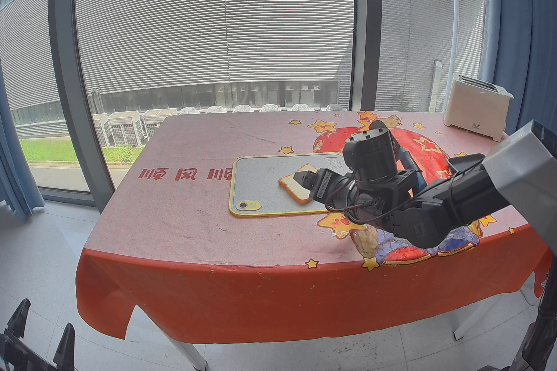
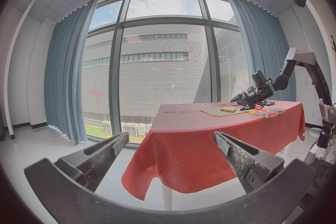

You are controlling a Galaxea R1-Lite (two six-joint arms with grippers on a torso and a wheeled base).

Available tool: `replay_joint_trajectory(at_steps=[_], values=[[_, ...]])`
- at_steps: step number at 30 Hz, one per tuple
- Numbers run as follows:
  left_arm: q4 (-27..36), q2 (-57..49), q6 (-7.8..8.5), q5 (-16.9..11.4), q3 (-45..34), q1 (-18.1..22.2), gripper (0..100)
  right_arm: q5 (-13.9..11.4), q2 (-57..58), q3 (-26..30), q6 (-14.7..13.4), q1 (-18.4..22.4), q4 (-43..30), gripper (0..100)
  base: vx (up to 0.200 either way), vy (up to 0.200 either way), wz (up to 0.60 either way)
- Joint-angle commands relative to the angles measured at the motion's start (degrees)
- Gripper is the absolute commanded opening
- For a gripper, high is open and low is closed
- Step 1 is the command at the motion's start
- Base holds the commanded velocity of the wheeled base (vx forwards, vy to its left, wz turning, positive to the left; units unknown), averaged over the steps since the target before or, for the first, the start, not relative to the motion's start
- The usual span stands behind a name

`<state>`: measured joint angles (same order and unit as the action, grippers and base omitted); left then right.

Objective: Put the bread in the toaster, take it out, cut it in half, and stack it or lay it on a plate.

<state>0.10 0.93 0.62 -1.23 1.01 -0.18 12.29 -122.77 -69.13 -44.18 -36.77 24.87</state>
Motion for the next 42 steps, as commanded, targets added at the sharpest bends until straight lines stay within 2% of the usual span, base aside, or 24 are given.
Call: replay_joint_trajectory(at_steps=[1, 12, 15, 16, 19, 22, 23, 24, 34, 42], values=[[-0.01, -0.93, -0.01, 0.00, -1.01, 0.01, 100, -0.33, 4.73, 3.83, 0.67, -1.11, -0.17, 100, 0.000, 0.000, 0.00], [-0.01, -0.93, -0.01, -0.09, -1.01, 0.01, 100, -1.92, 14.84, 10.95, 0.94, -2.61, -0.26, 100, 0.000, 0.000, 0.00], [-0.01, -0.93, -0.01, -0.09, -1.01, 0.01, 100, -2.36, 19.68, 13.67, 3.84, -2.17, 1.85, 100, 0.000, 0.000, 0.00], [-0.01, -0.93, -0.01, -0.09, -1.01, 0.01, 100, -2.36, 19.68, 13.67, 3.84, -2.17, 1.85, 100, 0.000, 0.000, 0.00], [-0.01, -0.93, -0.01, -0.09, -1.01, 0.01, 100, -4.29, 25.74, 17.89, 5.51, -1.73, 5.37, 100, 0.000, 0.000, 0.00], [-0.01, -0.93, -0.01, 0.00, -1.01, 0.01, 100, -6.75, 30.13, 20.97, 5.68, -1.64, 5.63, 100, 0.000, 0.000, 0.00], [-0.01, -0.93, -0.01, 0.00, -1.01, 0.01, 100, -6.75, 30.13, 20.97, 5.68, -1.64, 5.63, 100, 0.000, 0.000, 0.00], [-0.01, -0.93, -0.01, 0.00, -1.01, 0.01, 100, -8.16, 31.45, 22.29, 5.68, -1.47, 5.72, 100, 0.000, 0.000, 0.00], [-0.01, -0.93, -0.01, 0.00, -1.01, 0.01, 100, -8.51, 32.51, 24.66, 6.65, -1.64, 5.81, 100, 0.000, 0.000, 0.00], [-0.01, -0.93, -0.01, -0.09, -1.01, 0.01, 100, -8.51, 35.14, 27.38, 11.04, -1.64, 5.81, 100, 0.000, 0.000, 0.00]])
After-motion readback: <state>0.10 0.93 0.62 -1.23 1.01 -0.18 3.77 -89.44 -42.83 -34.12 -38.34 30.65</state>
